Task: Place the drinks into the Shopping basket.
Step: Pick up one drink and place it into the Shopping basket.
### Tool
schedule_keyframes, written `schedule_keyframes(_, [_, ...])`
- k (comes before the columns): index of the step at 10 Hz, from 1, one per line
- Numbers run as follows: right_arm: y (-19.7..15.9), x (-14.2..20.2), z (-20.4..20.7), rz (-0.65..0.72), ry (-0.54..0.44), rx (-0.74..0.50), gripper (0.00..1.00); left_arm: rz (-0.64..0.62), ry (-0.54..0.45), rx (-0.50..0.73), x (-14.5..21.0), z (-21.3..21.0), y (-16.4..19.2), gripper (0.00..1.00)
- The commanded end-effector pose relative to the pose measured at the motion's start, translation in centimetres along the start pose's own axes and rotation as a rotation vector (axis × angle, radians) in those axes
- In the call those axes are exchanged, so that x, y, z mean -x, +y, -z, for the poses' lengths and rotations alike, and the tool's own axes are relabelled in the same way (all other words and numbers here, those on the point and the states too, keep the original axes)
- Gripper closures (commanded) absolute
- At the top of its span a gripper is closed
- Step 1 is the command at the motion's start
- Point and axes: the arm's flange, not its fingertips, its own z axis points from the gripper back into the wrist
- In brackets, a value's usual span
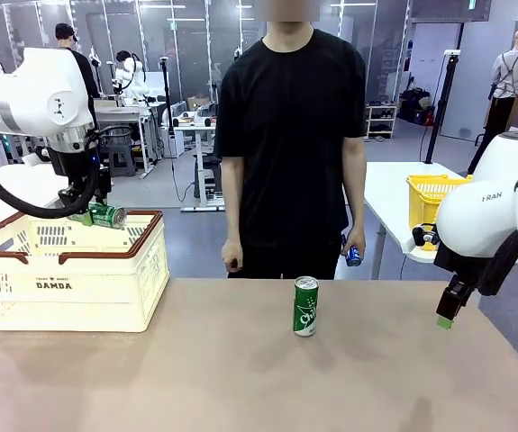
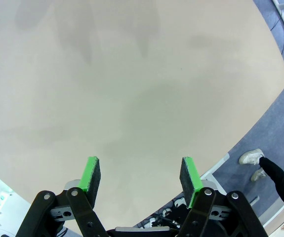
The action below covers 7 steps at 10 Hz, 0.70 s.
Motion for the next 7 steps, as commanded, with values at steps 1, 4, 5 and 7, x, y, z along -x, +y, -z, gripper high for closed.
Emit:
schedule_keyframes(1, [0.0,0.0,0.0,0.000,0.001,0.000,0.19,0.024,0.036,-0.070,-0.4,0.8,-2.6,0.43])
schedule_keyframes(4, [0.0,0.0,0.0,0.000,0.001,0.000,0.19,0.034,0.106,-0.065,0.2,4.8,-2.3,0.43])
schedule_keyframes(5, [0.0,0.0,0.0,0.000,0.001,0.000,0.19,0.020,0.142,-0.072,0.3,6.4,-1.8,0.43])
schedule_keyframes(7, [0.0,0.0,0.0,0.000,0.001,0.000,0.19,0.001,0.142,-0.080,0.3,9.6,-2.0,0.43])
